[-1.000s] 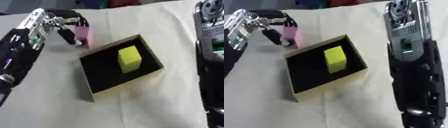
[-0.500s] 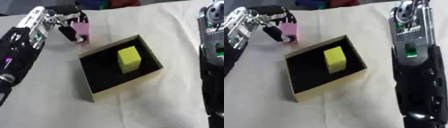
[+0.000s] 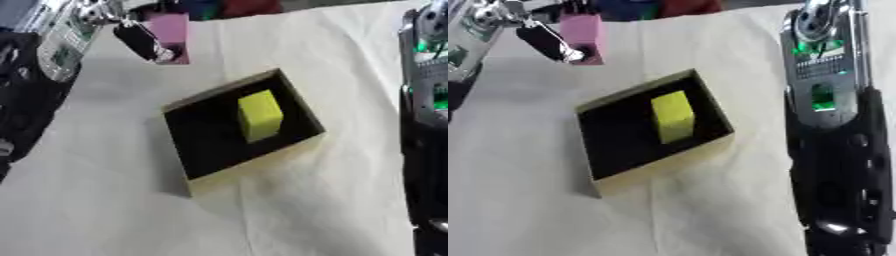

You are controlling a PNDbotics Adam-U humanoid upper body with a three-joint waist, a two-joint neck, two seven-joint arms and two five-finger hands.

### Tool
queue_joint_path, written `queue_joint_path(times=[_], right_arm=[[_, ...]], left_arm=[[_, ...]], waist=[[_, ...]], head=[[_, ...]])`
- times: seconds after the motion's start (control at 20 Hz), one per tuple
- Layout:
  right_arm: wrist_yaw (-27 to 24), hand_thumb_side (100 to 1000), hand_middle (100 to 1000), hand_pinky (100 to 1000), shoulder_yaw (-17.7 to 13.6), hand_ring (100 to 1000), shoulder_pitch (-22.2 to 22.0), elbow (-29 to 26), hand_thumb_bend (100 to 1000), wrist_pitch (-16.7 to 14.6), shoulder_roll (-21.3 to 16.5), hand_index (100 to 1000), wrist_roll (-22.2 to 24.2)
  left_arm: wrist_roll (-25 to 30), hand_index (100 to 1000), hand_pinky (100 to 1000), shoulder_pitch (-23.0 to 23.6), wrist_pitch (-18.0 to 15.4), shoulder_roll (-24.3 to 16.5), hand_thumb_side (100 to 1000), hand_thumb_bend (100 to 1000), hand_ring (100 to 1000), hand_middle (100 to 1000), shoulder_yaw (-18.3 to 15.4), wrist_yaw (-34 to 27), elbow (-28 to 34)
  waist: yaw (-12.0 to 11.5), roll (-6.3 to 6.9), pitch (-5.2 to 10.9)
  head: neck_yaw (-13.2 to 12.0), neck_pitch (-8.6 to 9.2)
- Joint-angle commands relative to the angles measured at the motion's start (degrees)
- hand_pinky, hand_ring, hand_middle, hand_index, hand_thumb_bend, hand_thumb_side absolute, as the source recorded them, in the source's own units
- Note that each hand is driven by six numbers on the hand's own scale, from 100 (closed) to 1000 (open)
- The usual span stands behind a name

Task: Pick up objects on the table and place them in the box.

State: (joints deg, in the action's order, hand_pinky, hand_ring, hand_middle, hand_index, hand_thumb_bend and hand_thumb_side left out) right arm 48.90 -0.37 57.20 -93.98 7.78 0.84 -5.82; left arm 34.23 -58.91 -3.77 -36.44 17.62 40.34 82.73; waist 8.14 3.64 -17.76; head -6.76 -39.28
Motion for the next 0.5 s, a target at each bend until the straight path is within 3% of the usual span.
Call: queue_joint_path(times=[0.05,0.25,0.5], right_arm=[[0.9,1000,757,785,0.1,750,0.4,-1.7,100,-0.4,0.6,995,0.2],[0.8,1000,757,784,0.4,750,-0.3,-2.5,100,-0.6,1.2,995,0.5],[0.6,1000,756,785,0.6,750,-0.9,-3.3,100,-0.8,1.7,995,0.7]], left_arm=[[0.9,540,493,-0.2,2.1,-3.1,100,100,396,327,1.4,-4.9,8.3],[1.8,539,492,0.6,4.8,-4.2,100,100,393,327,3.7,-10.5,16.9],[3.9,542,495,1.1,7.8,-3.3,100,100,396,329,5.8,-13.9,22.9]], waist=[[-0.4,-0.04,1.84],[-0.7,0.02,2.28],[-0.8,0.06,2.42]], head=[[0.5,-0.87],[0.7,-1.26],[0.6,-1.39]])
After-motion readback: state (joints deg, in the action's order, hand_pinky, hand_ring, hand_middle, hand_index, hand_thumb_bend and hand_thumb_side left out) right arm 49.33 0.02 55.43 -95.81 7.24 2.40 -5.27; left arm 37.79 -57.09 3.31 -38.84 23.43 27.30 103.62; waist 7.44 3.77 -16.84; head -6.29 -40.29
